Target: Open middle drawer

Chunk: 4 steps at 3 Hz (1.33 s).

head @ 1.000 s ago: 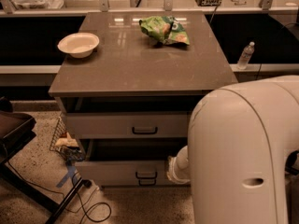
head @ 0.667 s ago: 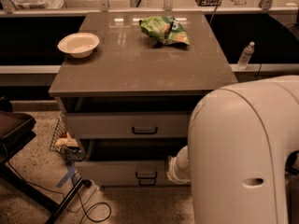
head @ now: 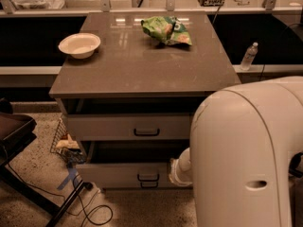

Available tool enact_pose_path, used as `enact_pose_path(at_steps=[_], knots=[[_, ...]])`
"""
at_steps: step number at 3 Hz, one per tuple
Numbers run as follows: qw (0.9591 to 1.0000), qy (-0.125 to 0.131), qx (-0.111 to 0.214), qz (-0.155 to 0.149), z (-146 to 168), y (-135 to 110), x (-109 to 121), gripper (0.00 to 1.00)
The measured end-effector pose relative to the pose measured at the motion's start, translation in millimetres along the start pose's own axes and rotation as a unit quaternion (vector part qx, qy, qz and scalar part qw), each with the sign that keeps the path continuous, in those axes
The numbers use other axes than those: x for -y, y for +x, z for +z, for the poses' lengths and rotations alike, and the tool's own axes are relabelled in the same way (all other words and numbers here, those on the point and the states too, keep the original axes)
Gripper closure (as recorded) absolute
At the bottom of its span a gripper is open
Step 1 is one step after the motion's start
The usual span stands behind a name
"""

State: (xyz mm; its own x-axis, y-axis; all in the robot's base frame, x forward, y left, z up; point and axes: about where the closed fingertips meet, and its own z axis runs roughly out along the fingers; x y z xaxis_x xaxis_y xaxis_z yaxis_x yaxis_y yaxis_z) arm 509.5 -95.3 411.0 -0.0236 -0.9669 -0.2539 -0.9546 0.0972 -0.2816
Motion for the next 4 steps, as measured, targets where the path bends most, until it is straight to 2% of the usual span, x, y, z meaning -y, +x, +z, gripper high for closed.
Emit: enact_pose_path(at_steps=[4], knots=[[1.0, 0.0, 0.0, 0.0, -0.4, -0.2, 0.1, 0.07]])
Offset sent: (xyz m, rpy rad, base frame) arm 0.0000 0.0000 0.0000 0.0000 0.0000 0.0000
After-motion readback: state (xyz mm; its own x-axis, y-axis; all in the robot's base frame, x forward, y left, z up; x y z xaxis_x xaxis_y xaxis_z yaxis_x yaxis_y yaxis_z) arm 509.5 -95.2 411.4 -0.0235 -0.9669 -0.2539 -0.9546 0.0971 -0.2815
